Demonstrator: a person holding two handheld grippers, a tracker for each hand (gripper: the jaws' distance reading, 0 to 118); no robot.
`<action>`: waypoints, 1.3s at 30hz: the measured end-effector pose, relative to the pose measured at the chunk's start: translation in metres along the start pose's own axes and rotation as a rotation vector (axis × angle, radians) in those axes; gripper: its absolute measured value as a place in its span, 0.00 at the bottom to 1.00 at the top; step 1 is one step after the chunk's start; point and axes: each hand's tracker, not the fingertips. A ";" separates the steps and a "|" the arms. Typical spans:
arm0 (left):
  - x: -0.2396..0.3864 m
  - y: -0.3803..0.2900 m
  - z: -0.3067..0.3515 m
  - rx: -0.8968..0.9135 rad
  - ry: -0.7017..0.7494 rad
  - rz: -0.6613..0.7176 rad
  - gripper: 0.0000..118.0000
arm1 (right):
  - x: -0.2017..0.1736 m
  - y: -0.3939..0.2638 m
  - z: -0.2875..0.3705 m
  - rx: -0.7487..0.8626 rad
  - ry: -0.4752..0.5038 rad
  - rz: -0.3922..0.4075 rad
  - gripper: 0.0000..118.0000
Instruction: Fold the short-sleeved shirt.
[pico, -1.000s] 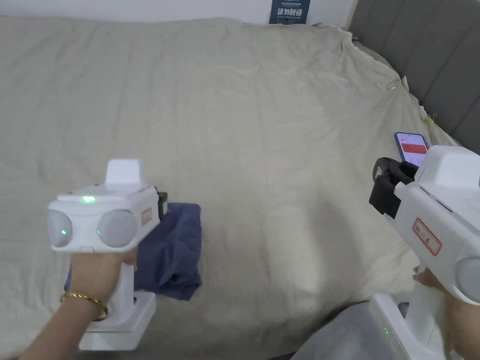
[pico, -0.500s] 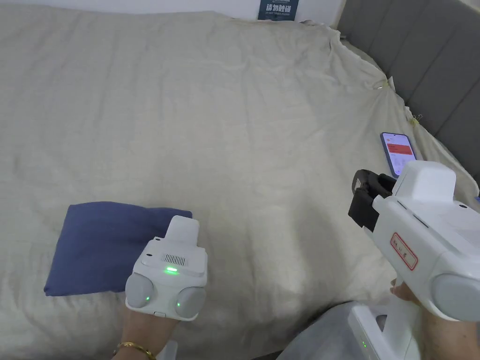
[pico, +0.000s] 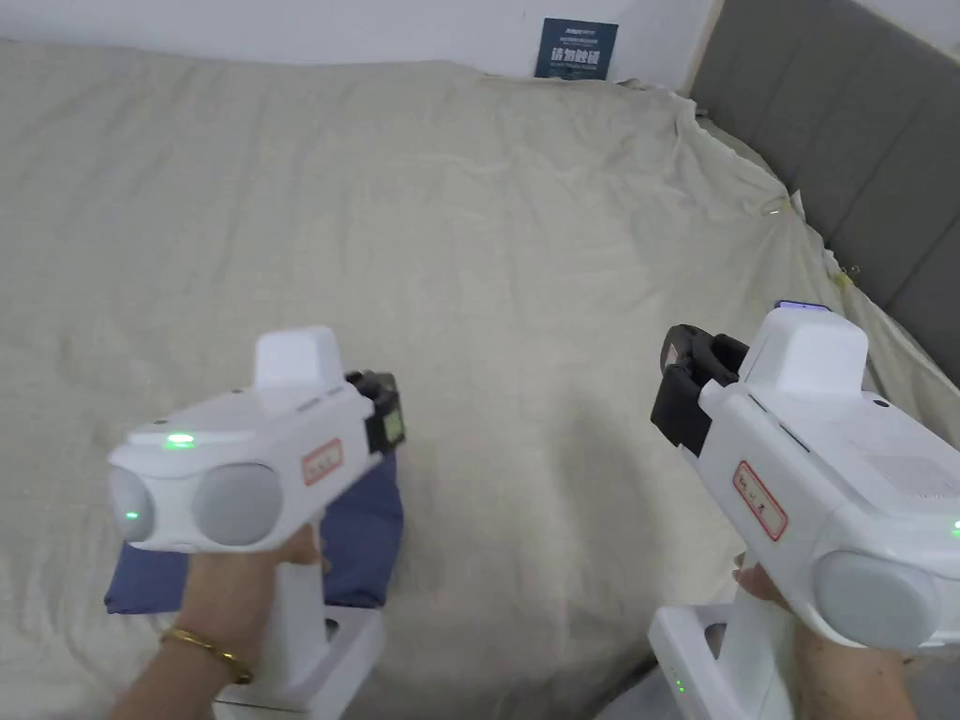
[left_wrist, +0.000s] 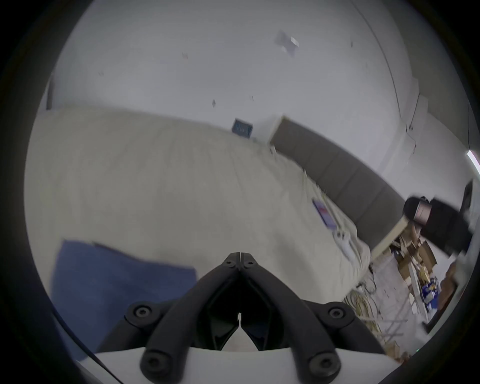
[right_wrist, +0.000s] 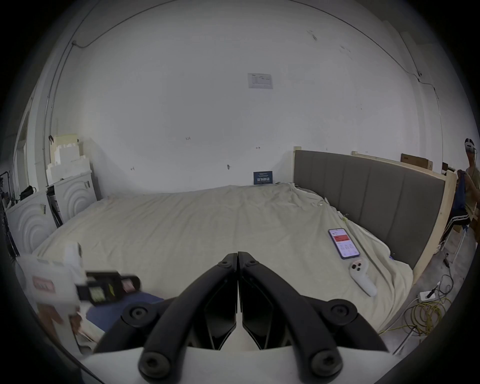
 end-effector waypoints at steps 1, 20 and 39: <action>-0.008 0.008 0.010 0.033 0.046 -0.026 0.00 | -0.006 0.000 -0.003 0.006 0.007 -0.005 0.00; -0.119 -0.003 0.109 0.102 0.514 -0.106 0.00 | -0.228 -0.137 -0.122 -0.231 0.219 0.081 0.00; -0.203 0.031 0.028 -0.372 -0.100 0.261 1.00 | -0.231 -0.174 -0.132 -0.337 0.223 0.063 0.00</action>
